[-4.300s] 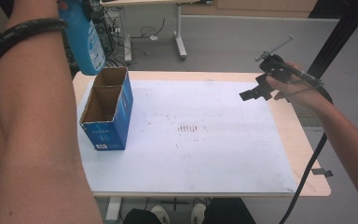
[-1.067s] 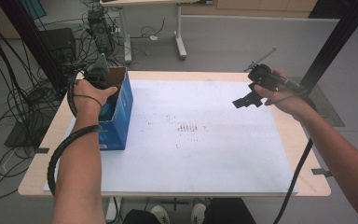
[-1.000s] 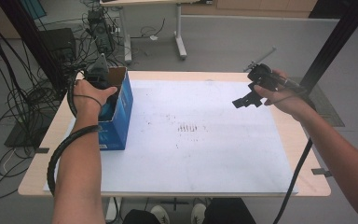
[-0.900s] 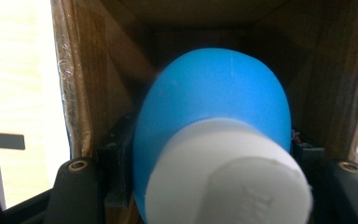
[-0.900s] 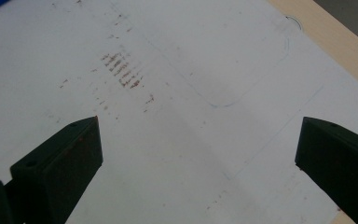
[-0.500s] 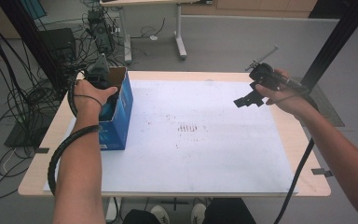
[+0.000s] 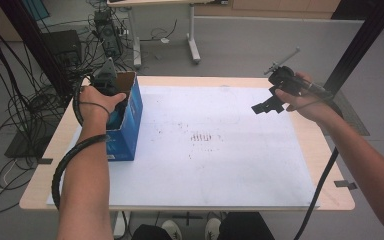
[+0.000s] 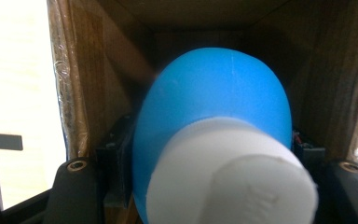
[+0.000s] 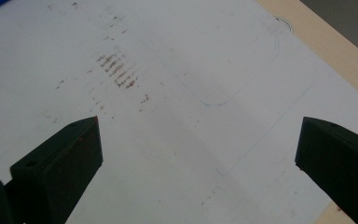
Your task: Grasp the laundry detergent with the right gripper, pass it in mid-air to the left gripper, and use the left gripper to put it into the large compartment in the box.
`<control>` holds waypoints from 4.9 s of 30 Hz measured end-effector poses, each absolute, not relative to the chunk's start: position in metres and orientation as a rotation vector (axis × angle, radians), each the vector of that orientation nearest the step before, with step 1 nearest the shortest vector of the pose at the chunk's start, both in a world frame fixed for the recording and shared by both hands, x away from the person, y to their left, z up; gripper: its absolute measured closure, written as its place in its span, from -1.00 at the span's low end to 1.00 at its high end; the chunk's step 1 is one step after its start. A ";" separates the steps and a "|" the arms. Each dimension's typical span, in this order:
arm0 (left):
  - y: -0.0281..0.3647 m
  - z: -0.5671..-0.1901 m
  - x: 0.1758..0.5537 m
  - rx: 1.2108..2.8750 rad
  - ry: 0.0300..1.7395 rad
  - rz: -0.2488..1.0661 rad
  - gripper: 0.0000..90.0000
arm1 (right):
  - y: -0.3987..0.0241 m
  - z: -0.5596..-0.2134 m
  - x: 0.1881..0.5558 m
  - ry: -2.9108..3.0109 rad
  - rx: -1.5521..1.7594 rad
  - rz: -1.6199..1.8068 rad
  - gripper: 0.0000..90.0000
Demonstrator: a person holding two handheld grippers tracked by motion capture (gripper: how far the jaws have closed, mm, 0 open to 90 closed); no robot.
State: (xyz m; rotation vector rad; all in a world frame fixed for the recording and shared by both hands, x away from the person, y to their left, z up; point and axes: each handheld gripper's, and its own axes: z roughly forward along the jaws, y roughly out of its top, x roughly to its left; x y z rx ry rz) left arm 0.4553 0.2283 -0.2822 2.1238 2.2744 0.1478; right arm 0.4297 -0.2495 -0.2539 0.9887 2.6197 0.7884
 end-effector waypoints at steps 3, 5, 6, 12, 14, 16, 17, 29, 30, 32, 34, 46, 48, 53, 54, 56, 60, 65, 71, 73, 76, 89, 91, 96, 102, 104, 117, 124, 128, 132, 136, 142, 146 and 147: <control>0.229 -0.282 0.455 2.123 2.274 0.149 -0.22 | -0.250 -0.254 0.430 2.620 0.989 0.788 -0.99; 0.229 -0.282 0.455 2.124 2.273 0.151 -0.22 | -0.250 -0.255 0.430 2.622 0.987 0.786 -0.99; 0.229 -0.282 0.455 2.125 2.274 0.150 -0.22 | -0.250 -0.255 0.430 2.620 0.986 0.784 -0.99; 0.228 -0.283 0.456 2.125 2.273 0.154 -0.22 | -0.249 -0.253 0.431 2.617 0.979 0.781 -0.99; 0.228 -0.283 0.456 2.126 2.272 0.156 -0.22 | -0.249 -0.253 0.431 2.617 0.980 0.782 -0.99; 0.228 -0.282 0.456 2.127 2.273 0.153 -0.22 | -0.248 -0.252 0.431 2.618 0.979 0.780 -0.99; 0.228 -0.282 0.456 2.127 2.273 0.153 -0.22 | -0.248 -0.252 0.431 2.618 0.979 0.780 -0.99; 0.228 -0.283 0.456 2.124 2.274 0.156 -0.23 | -0.249 -0.252 0.431 2.614 0.978 0.780 -0.99; 0.228 -0.282 0.456 2.124 2.274 0.154 -0.23 | -0.249 -0.252 0.431 2.614 0.979 0.781 -0.99; 0.228 -0.283 0.456 2.126 2.274 0.155 -0.23 | -0.249 -0.252 0.431 2.613 0.979 0.781 -0.99; 0.227 -0.283 0.456 2.125 2.273 0.157 -0.23 | -0.249 -0.252 0.431 2.613 0.979 0.782 -0.99; 0.227 -0.283 0.455 2.124 2.273 0.157 -0.23 | -0.249 -0.252 0.431 2.608 0.981 0.783 -0.99; 0.227 -0.283 0.455 2.125 2.274 0.157 -0.23 | -0.250 -0.252 0.430 2.608 0.981 0.781 -0.99; 0.226 -0.283 0.456 2.127 2.274 0.158 -0.23 | -0.251 -0.251 0.430 2.606 0.982 0.780 -0.99; 0.226 -0.283 0.456 2.127 2.274 0.158 -0.23 | -0.251 -0.251 0.430 2.606 0.982 0.780 -0.99; 0.226 -0.283 0.456 2.128 2.274 0.159 -0.23 | -0.251 -0.251 0.430 2.605 0.983 0.781 -0.99; 0.226 -0.283 0.455 2.129 2.273 0.162 -0.23 | -0.250 -0.251 0.430 2.606 0.980 0.784 -0.99; 0.226 -0.283 0.455 2.130 2.273 0.162 -0.23 | -0.250 -0.251 0.430 2.607 0.979 0.788 -0.99; 0.225 -0.283 0.456 2.133 2.273 0.162 -0.23 | -0.251 -0.251 0.430 2.605 0.984 0.787 -0.99; 0.225 -0.283 0.456 2.134 2.272 0.164 -0.23 | -0.252 -0.251 0.430 2.603 0.984 0.788 -0.99; 0.225 -0.283 0.455 2.134 2.272 0.162 -0.23 | -0.252 -0.251 0.430 2.604 0.984 0.787 -0.99; 0.225 -0.283 0.455 2.133 2.272 0.161 -0.23 | -0.253 -0.251 0.429 2.602 0.988 0.788 -0.99; 0.225 -0.283 0.455 2.133 2.272 0.162 -0.23 | -0.253 -0.251 0.429 2.601 0.988 0.788 -0.99; 0.225 -0.284 0.455 2.131 2.271 0.171 -0.23 | -0.254 -0.250 0.428 2.599 0.989 0.789 -0.99; 0.225 -0.284 0.455 2.129 2.272 0.170 -0.23 | -0.254 -0.250 0.427 2.599 0.987 0.791 -0.99; 0.225 -0.284 0.455 2.128 2.275 0.166 -0.24 | -0.253 -0.250 0.427 2.599 0.987 0.792 -0.99; 0.225 -0.282 0.454 2.129 2.274 0.168 -0.31 | -0.253 -0.249 0.428 2.596 0.984 0.798 -0.99; 0.225 -0.268 0.451 2.119 2.272 0.214 -0.37 | -0.252 -0.249 0.427 2.595 0.979 0.802 -0.99; 0.223 -0.257 0.449 2.122 2.259 0.225 -0.40 | -0.250 -0.247 0.426 2.590 0.975 0.809 -0.99; 0.220 -0.249 0.445 2.127 2.252 0.240 -0.42 | -0.248 -0.246 0.426 2.590 0.972 0.810 -0.99; 0.221 -0.237 0.440 2.115 2.263 0.266 -0.44 | -0.245 -0.246 0.426 2.594 0.965 0.814 -0.99; 0.218 -0.213 0.434 2.097 2.234 0.307 -0.52 | -0.242 -0.246 0.427 2.607 0.963 0.803 -0.99; 0.207 -0.199 0.435 2.100 2.201 0.344 -0.59 | -0.241 -0.245 0.430 2.607 0.961 0.796 -0.99; 0.203 -0.197 0.436 2.105 2.191 0.343 -0.60 | -0.241 -0.244 0.433 2.609 0.964 0.790 -0.99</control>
